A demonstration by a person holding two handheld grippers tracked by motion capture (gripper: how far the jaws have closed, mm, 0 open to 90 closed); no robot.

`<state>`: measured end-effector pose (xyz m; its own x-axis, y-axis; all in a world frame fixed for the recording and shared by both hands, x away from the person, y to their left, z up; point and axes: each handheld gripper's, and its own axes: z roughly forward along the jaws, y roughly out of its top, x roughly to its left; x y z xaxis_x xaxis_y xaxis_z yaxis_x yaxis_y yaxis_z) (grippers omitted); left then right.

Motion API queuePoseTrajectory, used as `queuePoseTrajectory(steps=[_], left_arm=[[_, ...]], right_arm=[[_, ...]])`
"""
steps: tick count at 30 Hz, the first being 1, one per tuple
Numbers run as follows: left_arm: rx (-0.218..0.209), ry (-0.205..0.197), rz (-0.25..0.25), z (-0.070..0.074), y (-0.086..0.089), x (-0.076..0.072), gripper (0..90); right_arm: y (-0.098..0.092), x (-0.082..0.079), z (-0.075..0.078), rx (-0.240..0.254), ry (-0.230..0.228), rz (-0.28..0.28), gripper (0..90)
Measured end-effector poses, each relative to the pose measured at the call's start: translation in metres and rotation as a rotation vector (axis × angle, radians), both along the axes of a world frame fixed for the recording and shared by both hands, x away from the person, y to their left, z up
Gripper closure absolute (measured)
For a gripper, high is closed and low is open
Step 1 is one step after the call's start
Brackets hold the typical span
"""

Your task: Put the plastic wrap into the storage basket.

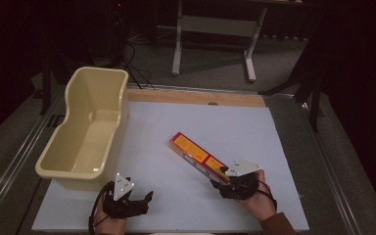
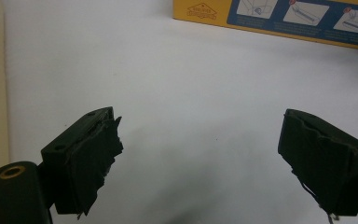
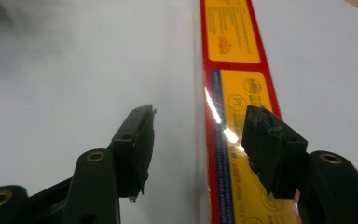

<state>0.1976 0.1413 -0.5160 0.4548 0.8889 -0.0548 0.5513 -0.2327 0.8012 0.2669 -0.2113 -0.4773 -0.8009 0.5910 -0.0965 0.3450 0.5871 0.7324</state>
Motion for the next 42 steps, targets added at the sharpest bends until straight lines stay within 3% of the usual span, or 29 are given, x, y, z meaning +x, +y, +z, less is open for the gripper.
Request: queuePoseTrajectory(steps=[6, 7, 15, 18, 24, 29, 34, 42], left_arm=[[0.005, -0.007, 0.007, 0.001, 0.0, 0.0, 12.9], [0.005, 0.0, 0.009, 0.0, 0.0, -0.001, 13.1], [0.004, 0.001, 0.006, 0.001, 0.0, -0.002, 14.4], [0.004, 0.003, 0.007, 0.0, 0.0, -0.001, 14.6], [0.007, 0.002, 0.006, 0.0, 0.0, -0.002, 14.7], [0.006, 0.001, 0.006, 0.001, 0.0, -0.002, 14.8], [0.013, -0.004, 0.006, 0.0, -0.001, -0.002, 14.9], [0.02, -0.003, -0.002, 0.0, -0.002, -0.002, 14.9]], right_arm=[[-0.003, 0.005, 0.001, -0.013, 0.039, -0.018, 40.5], [-0.003, 0.009, 0.002, -0.035, 0.075, -0.028, 38.3], [0.0, 0.031, 0.015, -0.1, 0.159, -0.011, 35.2], [0.005, 0.041, 0.022, -0.141, 0.189, 0.036, 33.2], [0.019, 0.066, 0.027, -0.261, 0.254, 0.047, 29.5], [0.033, 0.084, 0.022, -0.354, 0.335, 0.068, 20.8], [0.045, 0.095, 0.015, -0.441, 0.384, 0.084, 18.7], [0.059, 0.106, 0.008, -0.485, 0.426, 0.082, 16.4]])
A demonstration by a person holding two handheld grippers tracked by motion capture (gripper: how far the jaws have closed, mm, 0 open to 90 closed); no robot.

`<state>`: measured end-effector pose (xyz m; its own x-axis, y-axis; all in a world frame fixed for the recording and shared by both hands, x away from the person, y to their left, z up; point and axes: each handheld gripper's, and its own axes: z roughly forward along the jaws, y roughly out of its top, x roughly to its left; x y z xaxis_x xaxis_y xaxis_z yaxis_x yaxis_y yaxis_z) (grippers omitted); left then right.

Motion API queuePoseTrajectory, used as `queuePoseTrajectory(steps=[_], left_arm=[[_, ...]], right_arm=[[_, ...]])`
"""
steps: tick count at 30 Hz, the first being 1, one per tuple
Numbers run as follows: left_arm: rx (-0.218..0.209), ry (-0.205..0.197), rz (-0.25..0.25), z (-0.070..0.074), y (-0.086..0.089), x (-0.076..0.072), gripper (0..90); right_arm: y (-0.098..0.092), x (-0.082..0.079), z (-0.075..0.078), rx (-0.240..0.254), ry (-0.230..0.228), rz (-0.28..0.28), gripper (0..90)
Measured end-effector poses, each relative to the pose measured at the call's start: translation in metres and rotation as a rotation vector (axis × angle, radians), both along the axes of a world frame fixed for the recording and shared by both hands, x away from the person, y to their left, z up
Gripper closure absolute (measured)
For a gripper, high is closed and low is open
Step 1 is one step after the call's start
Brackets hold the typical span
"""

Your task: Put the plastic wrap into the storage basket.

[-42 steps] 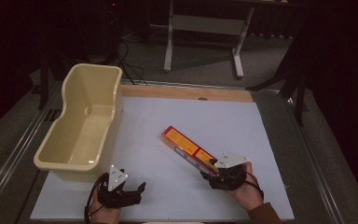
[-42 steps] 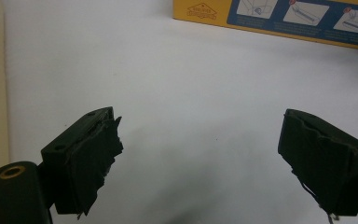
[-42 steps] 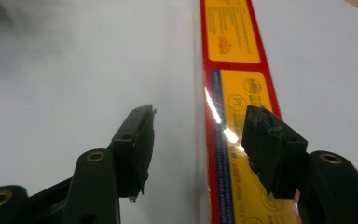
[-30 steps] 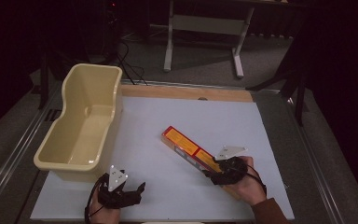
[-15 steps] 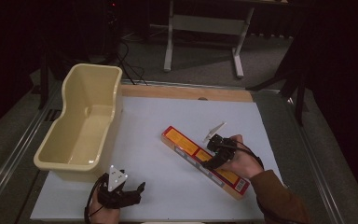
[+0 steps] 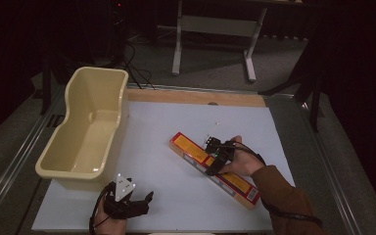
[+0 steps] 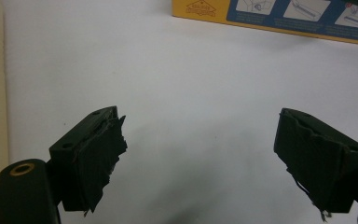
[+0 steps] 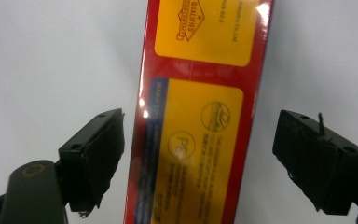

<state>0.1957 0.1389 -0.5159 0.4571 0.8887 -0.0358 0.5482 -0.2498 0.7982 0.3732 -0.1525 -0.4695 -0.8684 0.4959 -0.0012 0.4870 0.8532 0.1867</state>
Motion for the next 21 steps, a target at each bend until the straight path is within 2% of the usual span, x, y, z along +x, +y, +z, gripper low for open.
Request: queuePoseTrajectory(steps=[9, 13, 15, 21], left_arm=[[0.001, 0.001, -0.001, 0.0, 0.0, 0.0, 15.0], [-0.002, 0.0, 0.001, 0.0, 0.0, 0.0, 15.1], [-0.003, 0.0, 0.001, 0.0, 0.0, 0.0, 15.1], [-0.003, 0.0, 0.002, 0.0, 0.0, 0.0, 15.1]], right_arm=[[0.012, 0.006, -0.015, -0.034, 0.046, 0.001, 18.5], [0.017, 0.007, -0.023, -0.07, 0.054, -0.001, 24.5], [0.018, 0.008, -0.026, -0.088, 0.063, -0.002, 33.4], [0.018, 0.01, -0.024, -0.105, 0.076, -0.025, 38.3]])
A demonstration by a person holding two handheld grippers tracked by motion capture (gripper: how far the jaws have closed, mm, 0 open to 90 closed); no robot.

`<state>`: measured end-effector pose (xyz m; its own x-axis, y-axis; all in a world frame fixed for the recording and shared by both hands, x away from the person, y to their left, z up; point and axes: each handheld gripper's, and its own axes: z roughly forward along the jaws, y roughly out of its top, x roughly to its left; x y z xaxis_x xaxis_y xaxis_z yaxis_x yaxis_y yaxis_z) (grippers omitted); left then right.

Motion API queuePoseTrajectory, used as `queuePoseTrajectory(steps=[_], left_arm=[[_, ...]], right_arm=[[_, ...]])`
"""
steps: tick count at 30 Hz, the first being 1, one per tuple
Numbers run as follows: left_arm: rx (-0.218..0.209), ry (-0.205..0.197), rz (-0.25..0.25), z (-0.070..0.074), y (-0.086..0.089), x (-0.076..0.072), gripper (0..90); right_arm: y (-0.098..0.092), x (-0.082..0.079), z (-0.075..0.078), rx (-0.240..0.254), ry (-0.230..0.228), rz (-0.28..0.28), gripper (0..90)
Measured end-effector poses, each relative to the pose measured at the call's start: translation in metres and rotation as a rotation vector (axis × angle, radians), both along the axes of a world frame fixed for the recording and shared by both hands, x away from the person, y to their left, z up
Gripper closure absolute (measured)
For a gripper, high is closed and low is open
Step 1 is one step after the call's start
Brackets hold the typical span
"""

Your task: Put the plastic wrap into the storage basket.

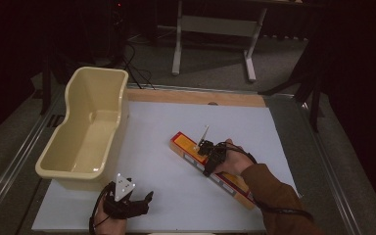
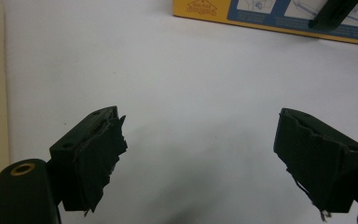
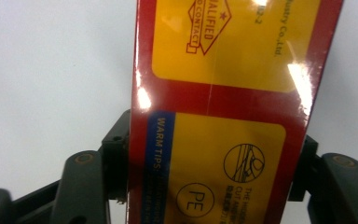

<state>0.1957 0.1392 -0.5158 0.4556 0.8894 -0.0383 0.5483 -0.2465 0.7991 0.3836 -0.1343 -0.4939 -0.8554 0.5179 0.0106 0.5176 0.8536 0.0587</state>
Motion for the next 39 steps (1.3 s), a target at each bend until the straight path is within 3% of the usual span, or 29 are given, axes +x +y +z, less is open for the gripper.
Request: queuePoseTrajectory(steps=[6, 14, 20, 29, 39], left_arm=[[-0.001, -0.001, 0.001, 0.0, 0.0, 0.0, 15.1], [0.0, 0.0, 0.0, 0.0, 0.0, 0.0, 15.1], [-0.002, -0.003, 0.001, 0.0, -0.001, 0.0, 15.1], [0.001, -0.004, -0.002, 0.001, -0.001, 0.0, 15.2], [-0.003, -0.012, -0.002, 0.001, -0.002, -0.001, 15.1]], right_arm=[[0.001, 0.001, 0.002, -0.003, 0.014, -0.075, 40.0], [0.004, 0.005, 0.015, 0.006, 0.012, -0.115, 40.5], [0.008, 0.011, 0.035, 0.072, 0.039, -0.167, 40.6], [0.021, 0.017, 0.061, 0.143, 0.023, -0.211, 40.8], [0.038, 0.023, 0.088, 0.239, 0.008, -0.215, 40.7]])
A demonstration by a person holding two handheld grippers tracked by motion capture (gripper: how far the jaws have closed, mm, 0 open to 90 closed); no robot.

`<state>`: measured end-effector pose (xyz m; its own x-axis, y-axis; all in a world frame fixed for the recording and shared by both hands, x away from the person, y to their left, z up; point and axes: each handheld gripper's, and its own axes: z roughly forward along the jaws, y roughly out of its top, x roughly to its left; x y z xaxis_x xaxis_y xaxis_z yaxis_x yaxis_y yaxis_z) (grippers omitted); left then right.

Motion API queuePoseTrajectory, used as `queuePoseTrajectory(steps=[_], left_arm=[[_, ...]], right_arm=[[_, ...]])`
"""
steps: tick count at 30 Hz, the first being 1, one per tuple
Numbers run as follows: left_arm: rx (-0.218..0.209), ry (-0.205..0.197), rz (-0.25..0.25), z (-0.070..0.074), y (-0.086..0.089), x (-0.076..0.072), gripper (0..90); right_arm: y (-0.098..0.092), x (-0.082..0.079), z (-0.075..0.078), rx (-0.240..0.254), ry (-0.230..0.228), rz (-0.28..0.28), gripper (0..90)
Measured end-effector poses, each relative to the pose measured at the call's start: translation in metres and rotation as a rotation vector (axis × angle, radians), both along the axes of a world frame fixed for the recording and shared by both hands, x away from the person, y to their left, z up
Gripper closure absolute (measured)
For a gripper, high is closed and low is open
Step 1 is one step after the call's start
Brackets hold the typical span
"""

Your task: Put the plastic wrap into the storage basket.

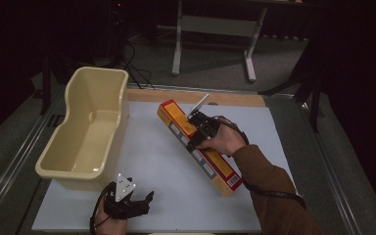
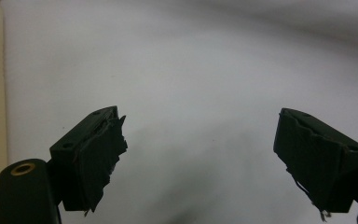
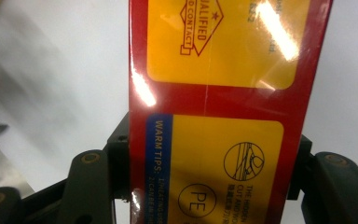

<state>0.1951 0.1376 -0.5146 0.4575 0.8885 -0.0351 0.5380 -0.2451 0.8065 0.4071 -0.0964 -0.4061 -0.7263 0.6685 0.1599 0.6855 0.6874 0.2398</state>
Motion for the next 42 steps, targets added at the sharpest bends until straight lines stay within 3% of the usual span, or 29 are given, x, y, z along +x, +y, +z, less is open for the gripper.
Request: queuePoseTrajectory(steps=[13, 25, 30, 31, 34, 42], left_arm=[[-0.008, -0.005, 0.0, 0.0, 0.0, 0.0, 15.2], [-0.015, -0.005, -0.004, 0.001, 0.001, -0.001, 15.2], [-0.024, -0.009, -0.003, 0.002, 0.001, -0.001, 15.3], [-0.026, -0.006, -0.003, 0.001, 0.002, -0.001, 15.2], [-0.027, -0.005, -0.003, 0.001, 0.002, -0.001, 15.3], [-0.036, -0.003, -0.008, 0.0, 0.0, 0.0, 15.3]], right_arm=[[0.021, 0.013, 0.03, 0.144, -0.015, -0.03, 40.9], [0.047, 0.013, 0.057, 0.206, -0.046, -0.011, 41.0], [0.056, 0.016, 0.062, 0.244, -0.027, -0.008, 41.0], [0.063, 0.019, 0.065, 0.278, -0.015, -0.016, 41.0], [0.067, 0.021, 0.067, 0.288, -0.012, -0.022, 41.0], [0.092, 0.025, 0.079, 0.393, 0.021, -0.064, 41.1]])
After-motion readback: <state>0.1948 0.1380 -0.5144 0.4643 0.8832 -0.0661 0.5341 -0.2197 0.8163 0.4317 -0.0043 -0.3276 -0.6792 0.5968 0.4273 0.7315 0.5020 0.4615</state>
